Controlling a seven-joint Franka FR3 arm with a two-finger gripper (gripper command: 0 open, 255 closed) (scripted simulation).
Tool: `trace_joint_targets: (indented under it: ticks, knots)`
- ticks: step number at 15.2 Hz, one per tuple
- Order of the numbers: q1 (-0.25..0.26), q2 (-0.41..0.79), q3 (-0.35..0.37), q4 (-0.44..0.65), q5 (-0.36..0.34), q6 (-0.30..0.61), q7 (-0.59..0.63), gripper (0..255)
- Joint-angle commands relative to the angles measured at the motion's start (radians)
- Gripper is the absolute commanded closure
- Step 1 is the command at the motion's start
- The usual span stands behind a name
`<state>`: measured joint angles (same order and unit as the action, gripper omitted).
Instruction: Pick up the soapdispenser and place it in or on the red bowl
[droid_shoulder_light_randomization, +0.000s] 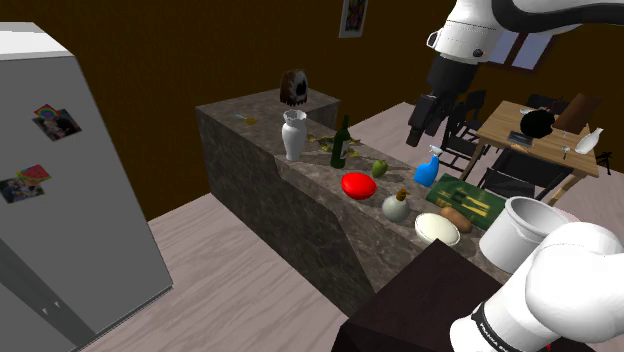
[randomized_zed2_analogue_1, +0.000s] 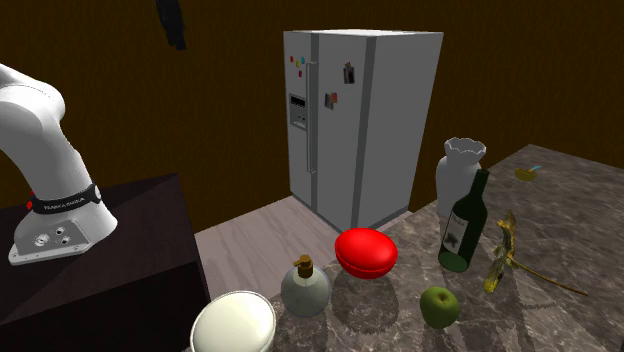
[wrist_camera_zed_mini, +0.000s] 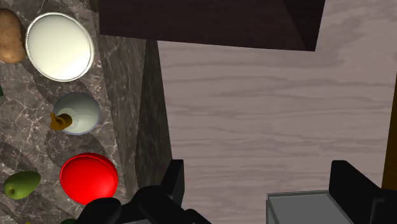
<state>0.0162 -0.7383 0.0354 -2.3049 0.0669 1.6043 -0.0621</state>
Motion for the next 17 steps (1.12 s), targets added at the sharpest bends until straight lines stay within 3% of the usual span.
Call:
trace_joint_targets:
  ticks: [1,9,17]
  knots:
    - [0.0,0.0,0.0,0.0,0.0,0.0,0.0,0]
    - [-0.05,0.053,-0.117,-0.156,-0.069,0.211,-0.134,0]
    - [-0.099,0.204,-0.242,-0.232,-0.12,0.442,-0.271,0]
